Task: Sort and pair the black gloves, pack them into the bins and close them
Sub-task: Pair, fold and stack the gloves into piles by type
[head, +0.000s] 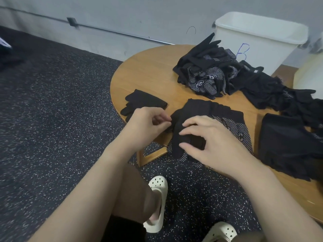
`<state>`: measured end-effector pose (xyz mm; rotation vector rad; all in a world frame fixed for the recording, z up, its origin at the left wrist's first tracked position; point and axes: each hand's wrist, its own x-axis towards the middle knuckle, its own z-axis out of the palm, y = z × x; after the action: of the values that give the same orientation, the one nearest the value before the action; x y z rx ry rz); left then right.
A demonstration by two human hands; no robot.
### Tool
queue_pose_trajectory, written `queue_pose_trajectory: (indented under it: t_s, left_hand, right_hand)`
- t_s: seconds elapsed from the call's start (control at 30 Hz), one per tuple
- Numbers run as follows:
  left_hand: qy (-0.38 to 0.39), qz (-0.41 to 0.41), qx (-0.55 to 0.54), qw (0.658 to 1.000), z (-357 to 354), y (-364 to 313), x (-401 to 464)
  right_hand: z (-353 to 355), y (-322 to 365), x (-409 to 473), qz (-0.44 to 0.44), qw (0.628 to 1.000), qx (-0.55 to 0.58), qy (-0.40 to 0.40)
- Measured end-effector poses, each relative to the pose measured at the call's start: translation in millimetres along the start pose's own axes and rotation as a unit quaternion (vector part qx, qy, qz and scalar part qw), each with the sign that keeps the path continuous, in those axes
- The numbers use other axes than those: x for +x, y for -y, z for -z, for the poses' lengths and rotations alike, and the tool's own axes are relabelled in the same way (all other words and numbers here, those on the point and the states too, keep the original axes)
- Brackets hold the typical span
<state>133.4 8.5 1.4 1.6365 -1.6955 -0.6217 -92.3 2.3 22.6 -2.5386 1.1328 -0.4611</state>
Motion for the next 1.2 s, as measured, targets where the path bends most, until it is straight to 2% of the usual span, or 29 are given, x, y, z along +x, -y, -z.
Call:
queue_pose_trajectory:
  t_s: [0.13,0.33,0.63,0.97,1.2]
  left_hand:
    - [0.029,-0.001,0.007,1.000,1.2,1.4,1.0]
    - [0.088,0.001,0.013,0.996,-0.7,-4.4,-0.8]
    - [0.095,0.029,-0.041,0.994,-3.1,-13.7,-2.3]
    - [0.115,0.038,0.013,0.993,-4.2,-15.4,-2.2]
    - [0.130,0.026,0.011,0.991,-1.8,-15.6,-1.8]
  right_hand:
    - [-2.5,2.0,-1.5,-0.003,0.999,-0.010,0.043]
    - [-4.2,-5.3,-7.2,-0.039,0.998,0.031,0.047]
    - [-5.8,-9.0,-8.3,-0.047,0.995,0.074,0.038]
    - [-7.5,-10.8,-7.7,-0.060,0.993,0.093,0.038]
    - [-8.0,-11.9,-8.2,-0.063,0.993,0.097,0.038]
